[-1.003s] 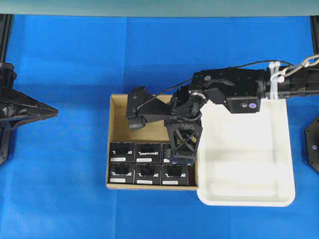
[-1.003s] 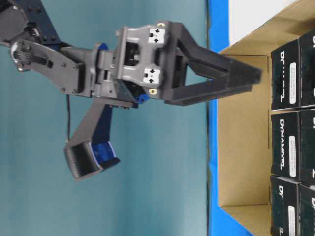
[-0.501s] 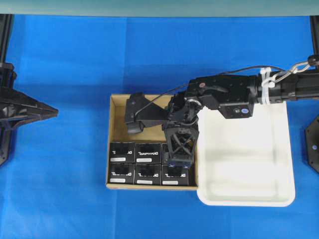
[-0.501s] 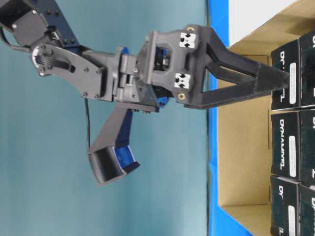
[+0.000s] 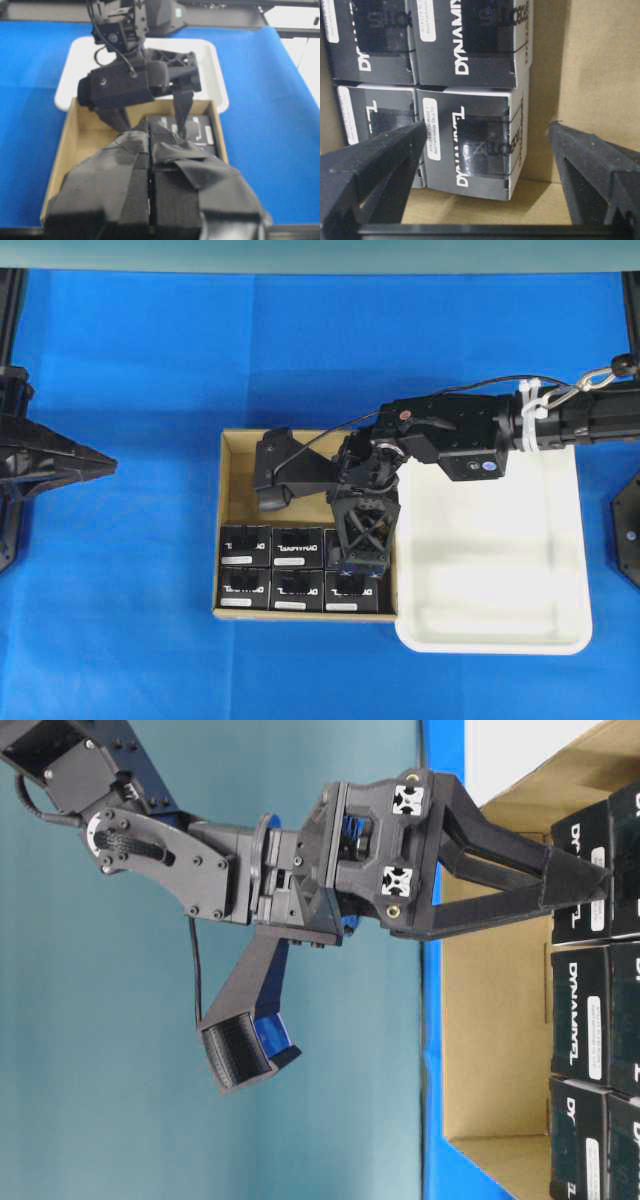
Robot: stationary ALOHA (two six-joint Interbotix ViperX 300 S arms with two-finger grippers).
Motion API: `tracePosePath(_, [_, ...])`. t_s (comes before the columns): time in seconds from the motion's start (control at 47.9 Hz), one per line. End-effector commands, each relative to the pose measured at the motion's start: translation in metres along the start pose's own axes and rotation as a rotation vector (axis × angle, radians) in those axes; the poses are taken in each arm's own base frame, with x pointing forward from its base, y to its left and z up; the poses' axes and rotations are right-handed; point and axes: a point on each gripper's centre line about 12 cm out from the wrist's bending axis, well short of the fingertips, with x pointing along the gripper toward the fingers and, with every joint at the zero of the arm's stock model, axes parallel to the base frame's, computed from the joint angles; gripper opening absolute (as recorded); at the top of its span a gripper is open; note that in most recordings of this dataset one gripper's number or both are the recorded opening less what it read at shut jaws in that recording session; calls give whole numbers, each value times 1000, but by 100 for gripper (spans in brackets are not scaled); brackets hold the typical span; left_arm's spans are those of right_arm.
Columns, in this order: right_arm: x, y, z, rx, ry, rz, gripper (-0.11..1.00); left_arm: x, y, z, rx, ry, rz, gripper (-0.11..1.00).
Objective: Pick the box from inside the cardboard box.
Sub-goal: 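Lower the open right gripper onto the top-right black box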
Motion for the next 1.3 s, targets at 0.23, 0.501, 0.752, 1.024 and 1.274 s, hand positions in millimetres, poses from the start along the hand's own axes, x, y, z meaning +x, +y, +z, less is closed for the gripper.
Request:
tracePosePath(0.23, [-2, -18, -1, 15, 0, -29, 98, 1, -1, 10, 3, -23, -2, -7])
tracePosePath(0.501, [-8, -36, -2, 36, -5, -56, 98, 0, -1, 11, 2, -26, -2, -7])
tracePosePath(0.752, [-12, -51, -4, 24, 1, -96, 98, 0, -1, 11, 3, -28, -2, -7])
tracePosePath(1.024, [-17, -65, -4, -4, -6, -111, 98, 0, -1, 11, 2, -28, -2, -7])
tracePosePath(1.274, [-19, -69, 0, -29, -3, -127, 98, 0, -1, 11, 3, -26, -2, -7])
